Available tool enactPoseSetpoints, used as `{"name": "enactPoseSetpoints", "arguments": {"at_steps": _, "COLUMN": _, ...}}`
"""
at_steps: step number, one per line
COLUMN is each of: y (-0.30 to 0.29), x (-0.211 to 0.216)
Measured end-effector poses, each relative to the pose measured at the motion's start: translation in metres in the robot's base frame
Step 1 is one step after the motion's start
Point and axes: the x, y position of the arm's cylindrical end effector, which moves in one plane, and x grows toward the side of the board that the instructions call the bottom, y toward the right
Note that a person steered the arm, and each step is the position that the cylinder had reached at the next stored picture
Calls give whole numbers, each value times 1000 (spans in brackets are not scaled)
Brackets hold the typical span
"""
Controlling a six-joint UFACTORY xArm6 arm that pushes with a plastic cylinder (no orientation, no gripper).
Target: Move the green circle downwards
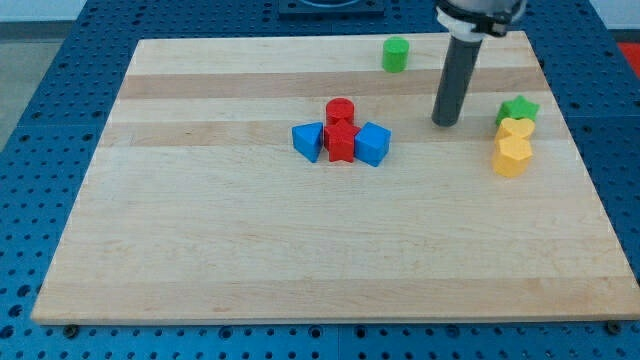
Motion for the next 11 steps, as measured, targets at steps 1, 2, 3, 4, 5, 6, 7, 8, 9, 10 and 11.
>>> {"name": "enactPoseSetpoints", "arguments": {"at_steps": 1, "y": -23, "x": -28}}
{"name": "enactPoseSetpoints", "arguments": {"at_steps": 2, "y": -54, "x": -45}}
{"name": "enactPoseSetpoints", "arguments": {"at_steps": 3, "y": -86, "x": -65}}
{"name": "enactPoseSetpoints", "arguments": {"at_steps": 4, "y": -109, "x": -94}}
{"name": "enactPoseSetpoints", "arguments": {"at_steps": 5, "y": -110, "x": -120}}
{"name": "enactPoseSetpoints", "arguments": {"at_steps": 6, "y": -104, "x": -143}}
{"name": "enactPoseSetpoints", "arguments": {"at_steps": 7, "y": -80, "x": -146}}
{"name": "enactPoseSetpoints", "arguments": {"at_steps": 8, "y": -64, "x": -141}}
{"name": "enactPoseSetpoints", "arguments": {"at_steps": 9, "y": -53, "x": -124}}
{"name": "enactPoseSetpoints", "arguments": {"at_steps": 10, "y": -35, "x": -105}}
{"name": "enactPoseSetpoints", "arguments": {"at_steps": 11, "y": -11, "x": -96}}
